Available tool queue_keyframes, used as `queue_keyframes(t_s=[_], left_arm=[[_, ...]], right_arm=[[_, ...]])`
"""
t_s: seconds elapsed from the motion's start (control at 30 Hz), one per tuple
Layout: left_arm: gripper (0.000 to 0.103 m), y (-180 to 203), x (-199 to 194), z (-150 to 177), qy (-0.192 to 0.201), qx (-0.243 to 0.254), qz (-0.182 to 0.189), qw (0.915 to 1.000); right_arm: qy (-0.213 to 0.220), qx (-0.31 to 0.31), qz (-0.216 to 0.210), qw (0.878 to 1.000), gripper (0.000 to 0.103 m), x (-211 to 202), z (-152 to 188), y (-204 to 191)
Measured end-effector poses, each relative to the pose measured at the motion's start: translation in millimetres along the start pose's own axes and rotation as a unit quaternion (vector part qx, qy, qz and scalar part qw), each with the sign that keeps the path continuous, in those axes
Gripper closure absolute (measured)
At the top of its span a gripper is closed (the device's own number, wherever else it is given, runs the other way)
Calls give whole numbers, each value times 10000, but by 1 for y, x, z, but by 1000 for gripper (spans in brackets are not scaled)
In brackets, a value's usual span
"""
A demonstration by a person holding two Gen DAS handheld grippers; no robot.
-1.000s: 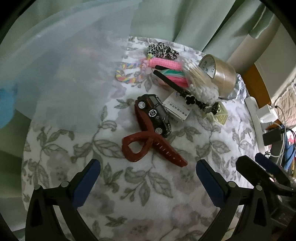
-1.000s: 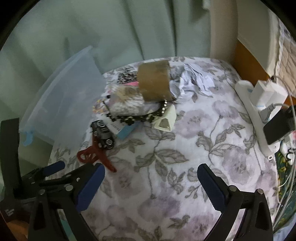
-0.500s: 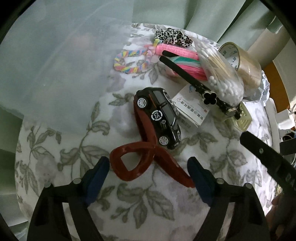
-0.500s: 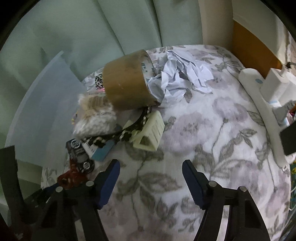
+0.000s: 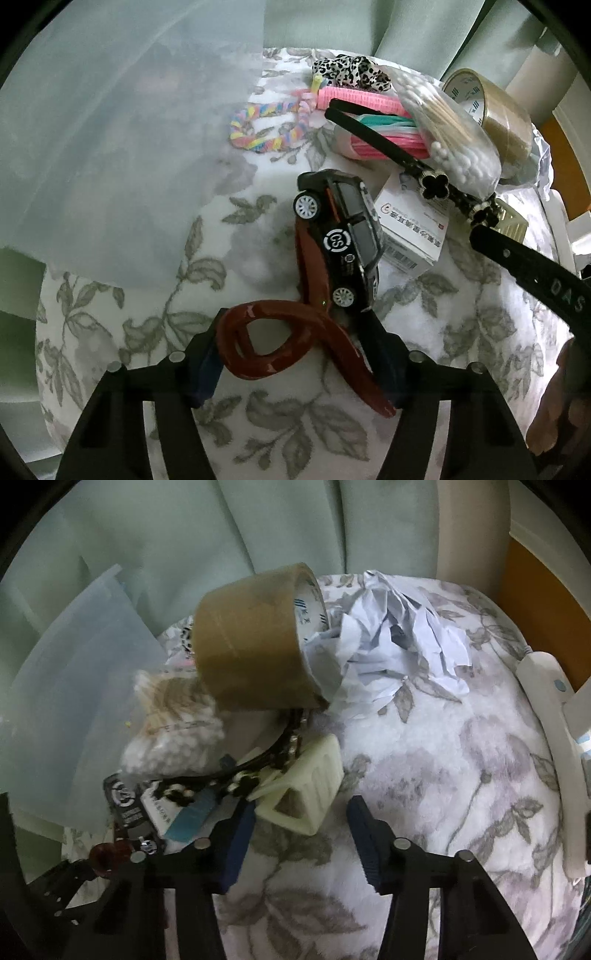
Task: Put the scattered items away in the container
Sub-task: 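Reach the left gripper to the red hair claw while the right reaches the pale yellow clip, then close the left gripper on the red hair claw while the right grips the yellow clip, then carry the red claw and yellow clip in both grippers over the clear box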
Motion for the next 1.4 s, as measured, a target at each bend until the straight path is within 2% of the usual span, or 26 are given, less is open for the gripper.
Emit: queue_keyframes(t_s=[0.1, 0.23, 0.37, 0.5, 0.97, 1.03, 1.17, 1.27, 1.33, 1.4], left_arm=[[43, -3, -2, 1, 13, 8, -45, 10000], [44, -7, -5, 3, 34, 7, -30, 10000], [45, -11, -9, 6, 57, 8, -49, 10000], [50, -15, -14, 11, 55, -3, -44, 10000], [50, -43, -39, 48, 10, 10, -26, 10000], [50, -46, -46, 52, 60, 26, -21, 10000], [50, -33, -72, 59, 292, 90, 42, 9995], [50, -27, -100, 67, 551, 156, 97, 9983], [50, -25, -105, 52, 713, 180, 147, 9972], [50, -11, -90, 28, 895, 194, 206, 9956]], right_arm=[[64, -94, 46, 9999, 48, 3, -4, -4], [127, -69, 26, 9999, 49, 5, -6, -5], [196, 9, -46, 9998, 54, 0, -2, -1], [235, 33, -29, 9997, 57, -9, 4, 3], [243, 303, -41, 9992, 58, -49, 48, 27], [290, 358, -75, 9989, 58, -43, 28, 42], [505, 366, -134, 9980, 58, -59, 37, 41], [688, 368, -220, 9967, 58, -88, 47, 22], [820, 327, -262, 9957, 58, -108, 54, 10], [947, 275, -299, 9947, 58, -124, 57, 2]])
Point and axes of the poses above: each gripper's, at about its wrist camera, not at the fingertips, and x roughly the way its jaws point, y to its right, z to its underside, the point moved 3 cm from there along x, roughly the way its jaws point, and after that the axes turned 9 degrees about x, right-handed, at the moved point
